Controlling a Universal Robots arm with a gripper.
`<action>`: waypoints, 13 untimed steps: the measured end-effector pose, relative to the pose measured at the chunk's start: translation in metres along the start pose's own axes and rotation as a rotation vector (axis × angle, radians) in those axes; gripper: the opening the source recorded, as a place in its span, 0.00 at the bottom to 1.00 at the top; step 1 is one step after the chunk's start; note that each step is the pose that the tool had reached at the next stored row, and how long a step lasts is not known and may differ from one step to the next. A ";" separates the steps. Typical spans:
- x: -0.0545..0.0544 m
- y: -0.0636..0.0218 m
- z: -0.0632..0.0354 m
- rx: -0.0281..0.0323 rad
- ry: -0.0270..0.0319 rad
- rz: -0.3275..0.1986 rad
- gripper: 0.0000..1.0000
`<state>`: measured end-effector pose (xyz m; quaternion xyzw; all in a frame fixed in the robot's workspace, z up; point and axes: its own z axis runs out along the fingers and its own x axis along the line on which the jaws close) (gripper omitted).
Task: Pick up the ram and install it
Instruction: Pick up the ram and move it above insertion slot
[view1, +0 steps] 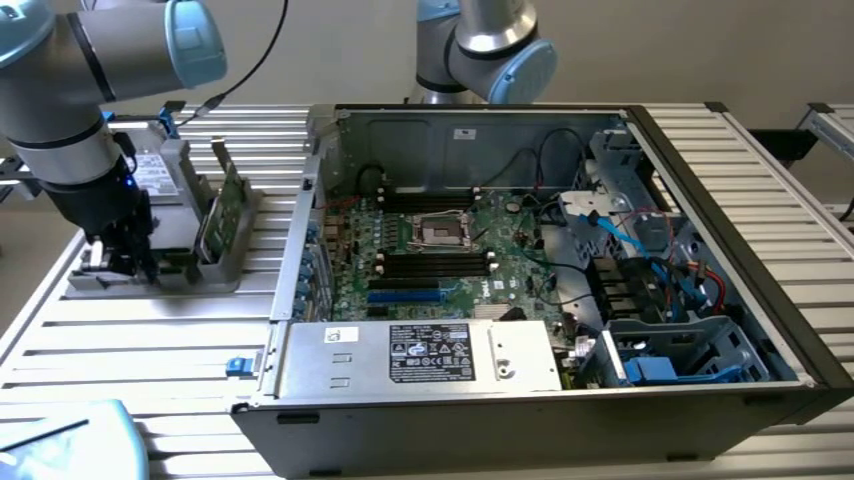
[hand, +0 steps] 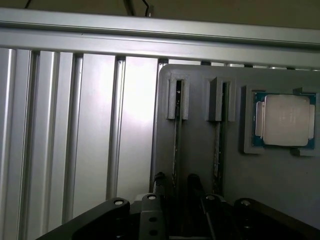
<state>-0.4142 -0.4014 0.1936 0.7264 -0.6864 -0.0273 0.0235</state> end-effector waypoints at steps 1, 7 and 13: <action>0.000 0.0000 0.0000 -0.0002 0.0000 0.000 0.30; 0.000 0.0000 0.0002 -0.0019 -0.0003 0.002 0.14; 0.000 0.0000 0.0002 -0.0042 -0.0005 0.004 0.14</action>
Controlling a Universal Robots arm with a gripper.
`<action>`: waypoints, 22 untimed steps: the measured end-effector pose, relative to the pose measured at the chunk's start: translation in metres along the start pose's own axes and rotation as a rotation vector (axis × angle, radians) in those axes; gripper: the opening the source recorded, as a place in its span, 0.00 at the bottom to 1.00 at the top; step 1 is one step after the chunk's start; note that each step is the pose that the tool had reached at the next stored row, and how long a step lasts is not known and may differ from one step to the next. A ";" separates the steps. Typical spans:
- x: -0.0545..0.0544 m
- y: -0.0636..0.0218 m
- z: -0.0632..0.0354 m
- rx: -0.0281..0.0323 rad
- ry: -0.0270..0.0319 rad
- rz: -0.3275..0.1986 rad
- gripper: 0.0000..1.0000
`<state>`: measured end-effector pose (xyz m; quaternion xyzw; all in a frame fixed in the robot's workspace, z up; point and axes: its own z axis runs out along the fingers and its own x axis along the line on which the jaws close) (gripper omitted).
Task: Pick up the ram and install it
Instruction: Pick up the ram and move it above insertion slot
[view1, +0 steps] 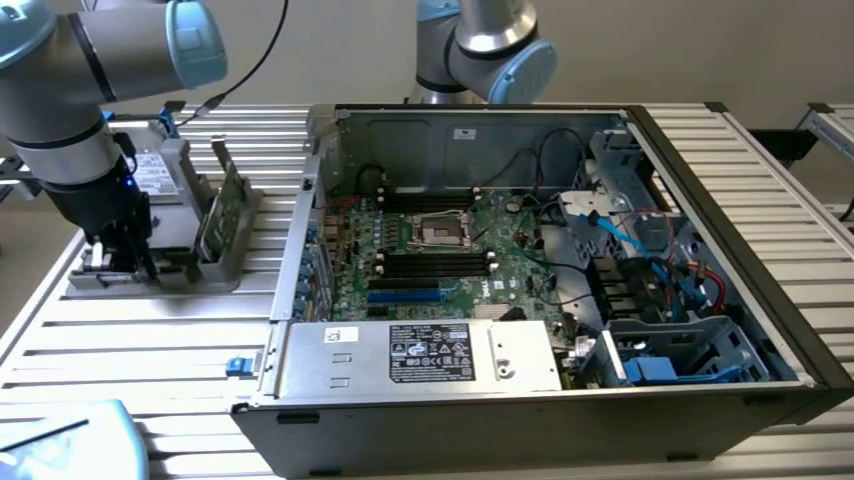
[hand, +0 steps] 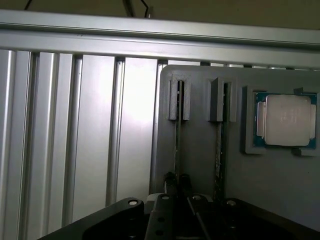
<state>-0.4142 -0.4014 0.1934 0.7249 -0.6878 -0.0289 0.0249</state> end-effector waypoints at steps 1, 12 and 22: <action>0.000 0.0000 0.0000 -0.0005 0.0000 0.000 0.14; 0.000 0.0000 0.0000 -0.0017 -0.0002 0.000 0.14; 0.000 0.0002 -0.0026 -0.0062 -0.0004 0.000 0.14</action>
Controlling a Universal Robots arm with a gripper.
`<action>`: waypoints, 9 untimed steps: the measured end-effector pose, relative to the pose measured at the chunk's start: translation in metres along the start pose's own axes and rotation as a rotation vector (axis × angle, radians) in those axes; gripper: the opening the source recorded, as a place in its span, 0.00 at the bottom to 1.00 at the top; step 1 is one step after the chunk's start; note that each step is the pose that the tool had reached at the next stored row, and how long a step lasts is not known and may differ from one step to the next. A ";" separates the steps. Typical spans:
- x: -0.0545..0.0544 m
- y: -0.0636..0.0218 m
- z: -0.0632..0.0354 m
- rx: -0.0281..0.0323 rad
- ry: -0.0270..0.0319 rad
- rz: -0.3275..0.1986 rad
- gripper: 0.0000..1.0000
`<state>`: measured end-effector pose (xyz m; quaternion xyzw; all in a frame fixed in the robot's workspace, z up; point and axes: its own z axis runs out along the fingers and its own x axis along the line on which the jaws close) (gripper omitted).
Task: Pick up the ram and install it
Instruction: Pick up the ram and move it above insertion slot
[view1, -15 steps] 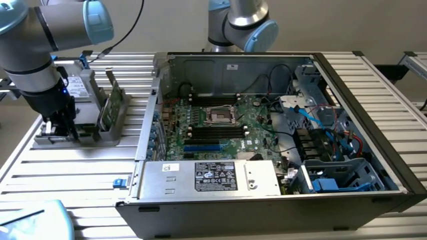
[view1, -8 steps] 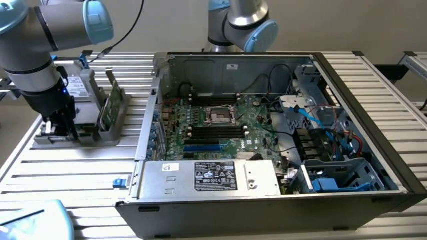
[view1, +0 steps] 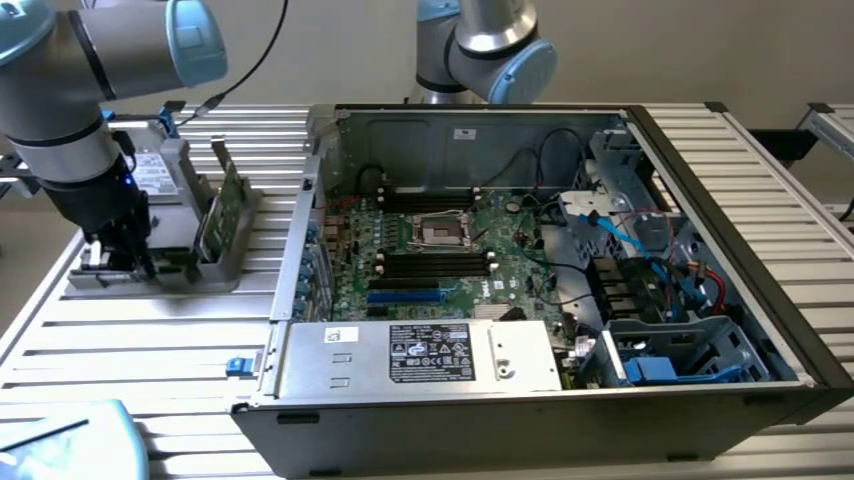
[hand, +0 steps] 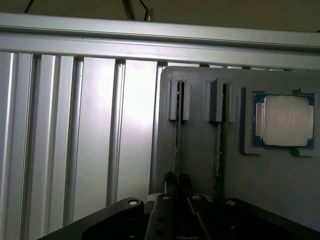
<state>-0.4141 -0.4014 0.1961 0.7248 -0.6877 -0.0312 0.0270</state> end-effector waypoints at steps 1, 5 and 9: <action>0.000 0.0000 -0.0003 -0.0004 0.0000 0.000 0.14; 0.000 0.0002 -0.0026 -0.0025 -0.0001 0.000 0.14; 0.000 0.0004 -0.0051 -0.0037 -0.0001 0.000 0.14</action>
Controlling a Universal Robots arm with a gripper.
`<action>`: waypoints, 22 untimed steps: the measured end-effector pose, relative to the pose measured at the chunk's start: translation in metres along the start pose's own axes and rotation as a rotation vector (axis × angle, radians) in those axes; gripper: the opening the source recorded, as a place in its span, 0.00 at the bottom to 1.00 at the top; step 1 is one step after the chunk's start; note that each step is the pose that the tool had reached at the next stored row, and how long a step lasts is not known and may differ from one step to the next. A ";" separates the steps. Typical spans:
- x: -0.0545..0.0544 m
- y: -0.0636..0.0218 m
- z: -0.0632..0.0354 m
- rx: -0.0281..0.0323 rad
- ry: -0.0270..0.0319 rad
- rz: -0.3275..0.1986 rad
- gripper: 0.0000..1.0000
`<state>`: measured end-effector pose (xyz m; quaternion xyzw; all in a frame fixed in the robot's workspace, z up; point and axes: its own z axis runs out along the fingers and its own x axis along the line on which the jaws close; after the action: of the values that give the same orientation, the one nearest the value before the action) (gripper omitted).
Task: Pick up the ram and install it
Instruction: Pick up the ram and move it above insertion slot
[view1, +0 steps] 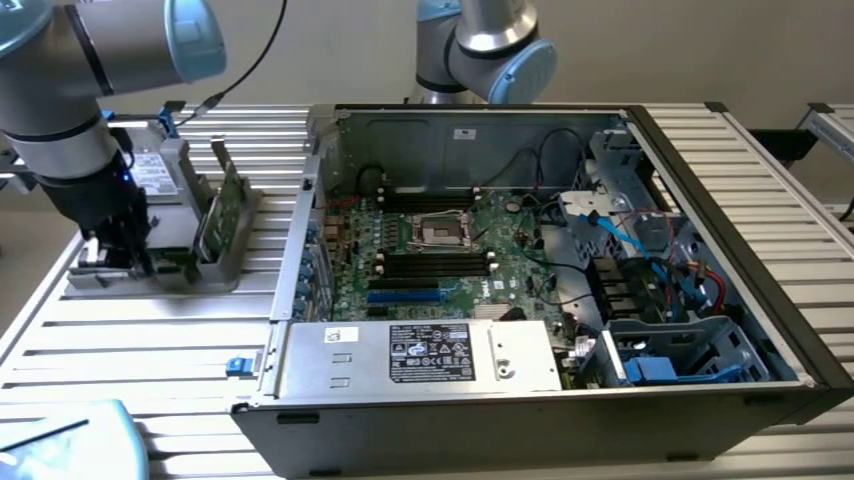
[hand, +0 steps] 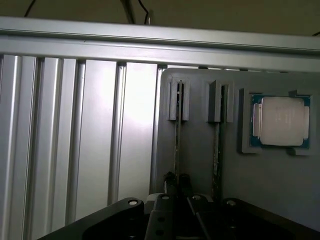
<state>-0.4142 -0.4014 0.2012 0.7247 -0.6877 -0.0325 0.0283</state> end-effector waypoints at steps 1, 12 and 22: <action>0.000 0.0001 -0.0008 -0.0003 0.0000 0.000 0.14; 0.000 0.0005 -0.0094 -0.0029 -0.0005 0.000 0.14; 0.000 0.0011 -0.0158 -0.0046 -0.0012 0.000 0.14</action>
<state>-0.4139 -0.4014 0.2170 0.7246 -0.6876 -0.0345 0.0296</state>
